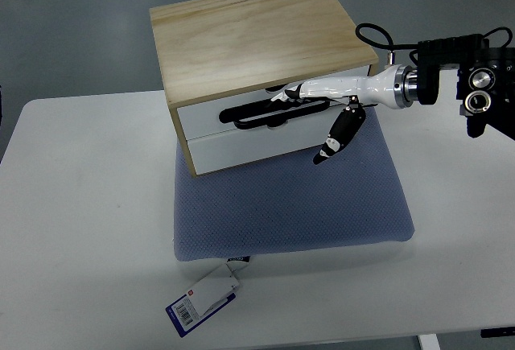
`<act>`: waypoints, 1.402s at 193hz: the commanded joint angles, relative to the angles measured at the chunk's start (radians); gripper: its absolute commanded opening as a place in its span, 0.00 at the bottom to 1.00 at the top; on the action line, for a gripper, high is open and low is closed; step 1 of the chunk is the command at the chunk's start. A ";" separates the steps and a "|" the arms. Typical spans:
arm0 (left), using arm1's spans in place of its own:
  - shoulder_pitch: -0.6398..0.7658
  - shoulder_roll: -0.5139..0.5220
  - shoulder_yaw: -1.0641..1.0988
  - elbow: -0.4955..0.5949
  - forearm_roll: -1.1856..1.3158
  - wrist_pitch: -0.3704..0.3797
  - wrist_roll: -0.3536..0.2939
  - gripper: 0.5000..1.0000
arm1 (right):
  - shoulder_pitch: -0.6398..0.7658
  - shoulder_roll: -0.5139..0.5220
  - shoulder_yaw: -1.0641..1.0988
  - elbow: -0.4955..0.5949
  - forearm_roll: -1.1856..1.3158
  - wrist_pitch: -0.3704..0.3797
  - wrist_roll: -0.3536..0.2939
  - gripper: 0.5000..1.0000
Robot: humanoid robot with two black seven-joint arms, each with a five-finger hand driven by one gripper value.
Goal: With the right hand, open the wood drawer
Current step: 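Hook the right hand fingers into the upper drawer's black handle, then pull the upper drawer outward toward the robot with the right hand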
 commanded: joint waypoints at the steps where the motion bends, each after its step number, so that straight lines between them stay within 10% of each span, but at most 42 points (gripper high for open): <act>1: 0.000 0.000 0.000 0.000 0.000 0.000 0.000 1.00 | 0.000 0.000 -0.014 -0.011 0.000 0.000 0.000 0.89; 270: 0.000 0.000 0.000 0.000 0.000 0.000 0.000 1.00 | 0.008 -0.058 -0.026 0.088 0.084 0.000 -0.160 0.89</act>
